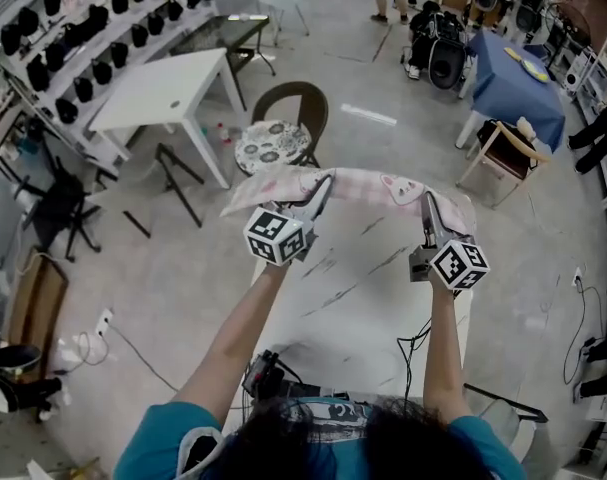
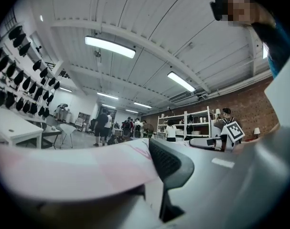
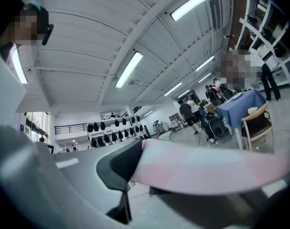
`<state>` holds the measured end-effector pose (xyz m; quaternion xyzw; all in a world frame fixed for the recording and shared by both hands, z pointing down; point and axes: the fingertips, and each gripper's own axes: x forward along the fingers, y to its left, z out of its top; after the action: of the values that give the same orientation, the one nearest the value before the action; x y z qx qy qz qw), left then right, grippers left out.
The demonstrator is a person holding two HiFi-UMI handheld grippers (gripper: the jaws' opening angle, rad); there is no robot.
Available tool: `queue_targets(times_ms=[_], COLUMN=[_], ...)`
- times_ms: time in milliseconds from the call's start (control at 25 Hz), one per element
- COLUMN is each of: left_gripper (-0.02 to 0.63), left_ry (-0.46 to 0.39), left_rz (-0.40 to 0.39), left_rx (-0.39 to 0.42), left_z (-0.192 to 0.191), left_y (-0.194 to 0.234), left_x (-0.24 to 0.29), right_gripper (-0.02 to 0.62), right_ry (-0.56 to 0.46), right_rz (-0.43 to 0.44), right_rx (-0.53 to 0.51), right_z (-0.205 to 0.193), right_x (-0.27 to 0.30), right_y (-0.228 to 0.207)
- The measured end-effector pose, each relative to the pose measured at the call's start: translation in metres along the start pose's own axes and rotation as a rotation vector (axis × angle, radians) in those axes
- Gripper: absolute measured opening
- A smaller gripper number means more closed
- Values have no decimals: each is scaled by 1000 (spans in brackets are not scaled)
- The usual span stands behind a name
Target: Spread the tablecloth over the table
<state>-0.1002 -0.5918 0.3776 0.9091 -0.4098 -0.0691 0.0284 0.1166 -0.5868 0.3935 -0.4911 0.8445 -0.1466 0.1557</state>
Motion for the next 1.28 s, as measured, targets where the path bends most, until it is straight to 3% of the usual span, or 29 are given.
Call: queue_targets(times_ms=[640,880,1280], left_gripper=[51,52,57], left_ry=[51,51,59], left_rz=[61,66,97], left_rx=[-204,-294,-369], left_z=[-66,-87,-117], left_y=[-63,-95,-145], left_x=[-100,-139,-191], right_gripper=[43,43,46], right_ry=[105,150,240], right_rz=[-28,-12,23], right_rx=[173,185,238], right_z=[-64,-80,-105], right_x=[-97,-142,-207], right_y=[27,43,58])
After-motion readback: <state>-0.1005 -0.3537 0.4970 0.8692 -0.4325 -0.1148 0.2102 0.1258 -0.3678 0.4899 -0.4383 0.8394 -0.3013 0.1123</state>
